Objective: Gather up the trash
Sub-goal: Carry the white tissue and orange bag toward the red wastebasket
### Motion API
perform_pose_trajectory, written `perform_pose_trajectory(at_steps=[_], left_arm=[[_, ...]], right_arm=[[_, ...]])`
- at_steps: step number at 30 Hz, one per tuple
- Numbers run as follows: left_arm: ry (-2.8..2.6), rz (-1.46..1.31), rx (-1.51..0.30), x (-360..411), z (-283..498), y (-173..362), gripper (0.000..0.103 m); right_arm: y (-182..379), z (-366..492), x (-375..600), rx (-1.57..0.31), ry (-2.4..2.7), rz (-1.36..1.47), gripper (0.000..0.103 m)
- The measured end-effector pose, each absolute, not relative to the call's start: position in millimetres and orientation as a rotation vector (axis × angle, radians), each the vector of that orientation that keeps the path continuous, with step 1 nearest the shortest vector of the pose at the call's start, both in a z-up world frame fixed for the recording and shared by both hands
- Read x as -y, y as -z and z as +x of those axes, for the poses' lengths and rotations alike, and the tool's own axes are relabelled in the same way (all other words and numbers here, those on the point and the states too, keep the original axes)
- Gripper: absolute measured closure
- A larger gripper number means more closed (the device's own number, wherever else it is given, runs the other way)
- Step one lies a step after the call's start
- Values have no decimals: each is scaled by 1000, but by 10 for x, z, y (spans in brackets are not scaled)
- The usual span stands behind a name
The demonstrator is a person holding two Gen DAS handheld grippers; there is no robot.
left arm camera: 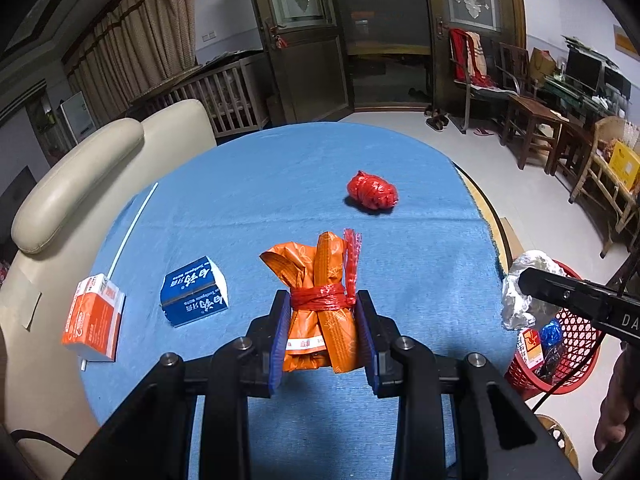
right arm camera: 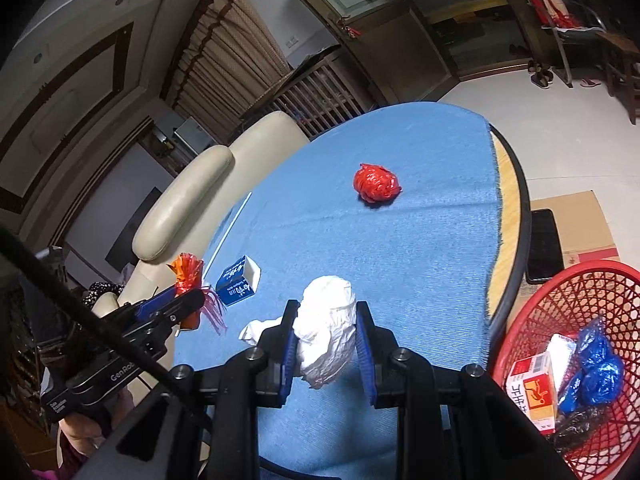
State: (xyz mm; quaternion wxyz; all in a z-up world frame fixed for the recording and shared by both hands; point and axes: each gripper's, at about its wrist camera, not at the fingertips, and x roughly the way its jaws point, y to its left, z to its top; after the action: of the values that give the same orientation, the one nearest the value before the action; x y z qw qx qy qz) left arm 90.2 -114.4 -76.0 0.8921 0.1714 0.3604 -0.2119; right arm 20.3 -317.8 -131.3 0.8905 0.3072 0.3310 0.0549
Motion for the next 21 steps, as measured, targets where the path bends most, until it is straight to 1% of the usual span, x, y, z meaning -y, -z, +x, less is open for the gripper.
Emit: perform_pose_trajectory(at_steps=[21], left_arm=[[580,401,-793,1593,600,879,69]], right_arm=[[1441,-262,3612,-665,-31,710,74]])
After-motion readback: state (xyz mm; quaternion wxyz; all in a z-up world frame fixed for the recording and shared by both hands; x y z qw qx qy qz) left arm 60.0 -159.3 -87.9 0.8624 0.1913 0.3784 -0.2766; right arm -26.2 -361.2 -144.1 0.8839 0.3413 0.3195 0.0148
